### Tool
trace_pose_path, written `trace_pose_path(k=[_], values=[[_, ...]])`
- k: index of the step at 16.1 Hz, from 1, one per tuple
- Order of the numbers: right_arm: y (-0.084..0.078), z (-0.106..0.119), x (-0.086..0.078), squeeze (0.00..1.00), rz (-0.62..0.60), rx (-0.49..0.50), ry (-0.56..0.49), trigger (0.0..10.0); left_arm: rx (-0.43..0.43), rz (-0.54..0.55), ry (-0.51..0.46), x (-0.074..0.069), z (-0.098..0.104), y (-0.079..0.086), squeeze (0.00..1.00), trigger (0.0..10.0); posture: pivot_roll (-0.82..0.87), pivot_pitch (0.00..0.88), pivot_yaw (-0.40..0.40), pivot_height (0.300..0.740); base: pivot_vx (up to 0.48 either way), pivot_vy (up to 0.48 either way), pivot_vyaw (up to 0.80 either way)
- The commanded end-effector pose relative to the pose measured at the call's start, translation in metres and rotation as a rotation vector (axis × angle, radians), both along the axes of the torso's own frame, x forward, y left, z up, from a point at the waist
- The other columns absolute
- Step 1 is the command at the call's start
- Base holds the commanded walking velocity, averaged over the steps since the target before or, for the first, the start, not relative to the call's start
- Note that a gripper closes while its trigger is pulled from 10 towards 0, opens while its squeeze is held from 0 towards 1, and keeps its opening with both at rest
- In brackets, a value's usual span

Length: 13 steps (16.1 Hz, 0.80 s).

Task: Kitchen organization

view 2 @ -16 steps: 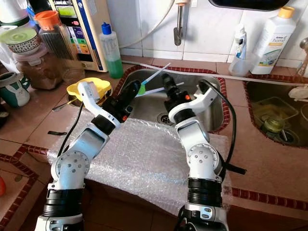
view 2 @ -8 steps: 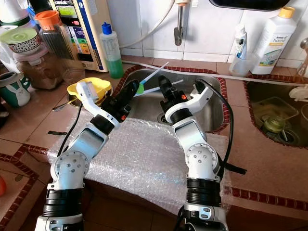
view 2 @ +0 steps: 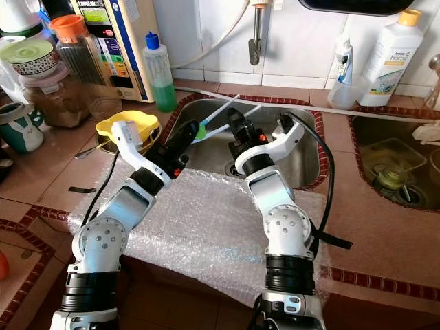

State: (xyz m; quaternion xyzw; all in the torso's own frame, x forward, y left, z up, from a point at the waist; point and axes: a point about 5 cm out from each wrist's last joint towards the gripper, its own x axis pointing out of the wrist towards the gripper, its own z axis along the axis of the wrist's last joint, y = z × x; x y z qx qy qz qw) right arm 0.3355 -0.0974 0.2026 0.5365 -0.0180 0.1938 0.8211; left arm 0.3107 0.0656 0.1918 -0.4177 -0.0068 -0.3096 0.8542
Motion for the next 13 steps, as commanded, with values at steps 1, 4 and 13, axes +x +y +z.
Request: trace_pose_path(k=[1,4,13], values=[[0.0223,0.005,0.0022,0.0,0.013,0.054,0.03,0.0,0.002,-0.014,-0.013,-0.0014,0.0047,-0.0027,0.89,10.0,-0.02,0.043,0.071,0.74,0.0,0.0,0.0],[0.0224,0.0028,0.0026,0.0,-0.005,0.038,0.039,0.0,0.0,-0.026,-0.011,-0.0013,0.0047,-0.0024,1.0,10.0,-0.02,0.044,0.076,0.74,0.0,0.0,0.0],[0.0186,-0.0003,0.0071,0.0,-0.079,-0.032,0.047,0.0,-0.028,-0.012,0.005,-0.002,0.004,0.0033,1.0,10.0,-0.01,0.044,0.076,0.74,0.0,0.0,0.0]])
